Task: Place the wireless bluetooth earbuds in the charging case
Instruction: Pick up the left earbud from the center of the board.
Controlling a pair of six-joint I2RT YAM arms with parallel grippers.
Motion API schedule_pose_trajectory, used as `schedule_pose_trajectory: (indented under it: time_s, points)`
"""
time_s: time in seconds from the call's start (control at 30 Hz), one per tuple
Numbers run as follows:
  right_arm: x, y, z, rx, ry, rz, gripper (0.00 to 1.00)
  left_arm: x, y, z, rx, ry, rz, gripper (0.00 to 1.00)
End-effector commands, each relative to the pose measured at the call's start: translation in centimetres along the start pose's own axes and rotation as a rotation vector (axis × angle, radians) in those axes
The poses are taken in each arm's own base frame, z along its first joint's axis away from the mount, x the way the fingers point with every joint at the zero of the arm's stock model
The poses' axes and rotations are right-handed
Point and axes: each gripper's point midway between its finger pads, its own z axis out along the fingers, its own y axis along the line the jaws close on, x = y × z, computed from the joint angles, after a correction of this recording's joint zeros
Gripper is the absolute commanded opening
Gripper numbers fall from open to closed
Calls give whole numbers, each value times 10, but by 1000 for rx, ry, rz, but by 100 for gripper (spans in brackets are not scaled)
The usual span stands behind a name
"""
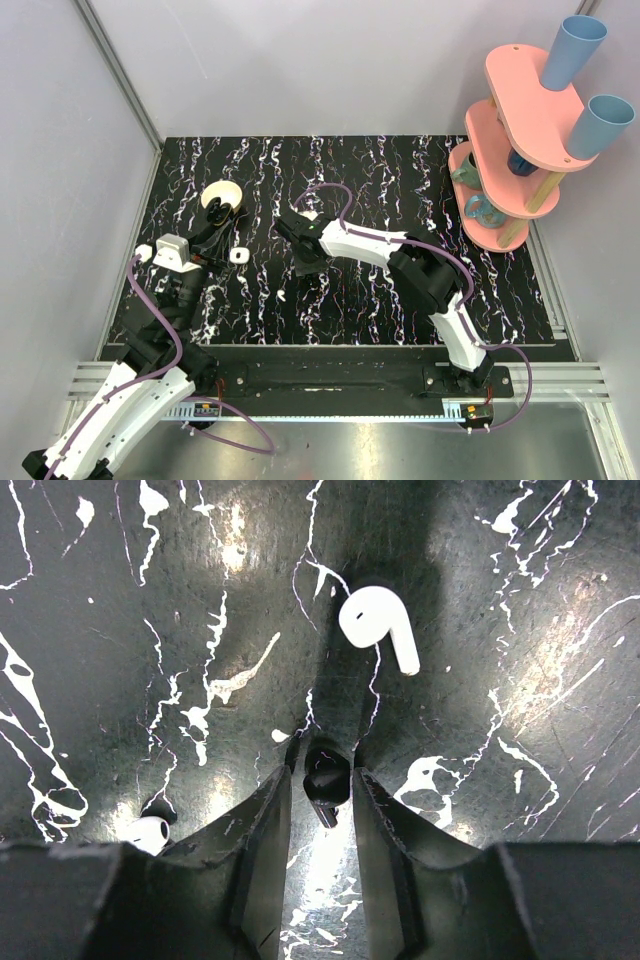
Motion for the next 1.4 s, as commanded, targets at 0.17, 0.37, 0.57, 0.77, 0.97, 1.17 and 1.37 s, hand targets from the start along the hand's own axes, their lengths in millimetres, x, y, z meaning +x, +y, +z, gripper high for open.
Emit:
schedule_pose_trajectory:
  time_s: [0.17, 0.37, 0.57, 0.77, 0.97, 1.17, 1.37]
  points:
    - [2, 8, -2, -14, 4, -18, 39, -14, 4, 0, -25, -56, -18, 0]
    - [1, 7, -2, -12, 4, -15, 37, -13, 4, 0, -25, -51, -16, 0]
    - [0, 7, -1, -8, 1, -15, 35, -13, 5, 0, -26, -51, -16, 0]
    - [-1, 8, -1, -9, -2, -21, 32, -13, 4, 1, -23, -48, -14, 0]
    - [-6, 8, -5, -10, -19, -29, 25, -10, 3, 2, -20, -38, -12, 0]
    - [-23, 12, -26, -70, -127, -38, 24, -8, 3, 3, -20, -31, -11, 0]
    - [-69, 13, -88, -154, -402, -8, 22, -5, 2, 7, -21, -17, -2, 0]
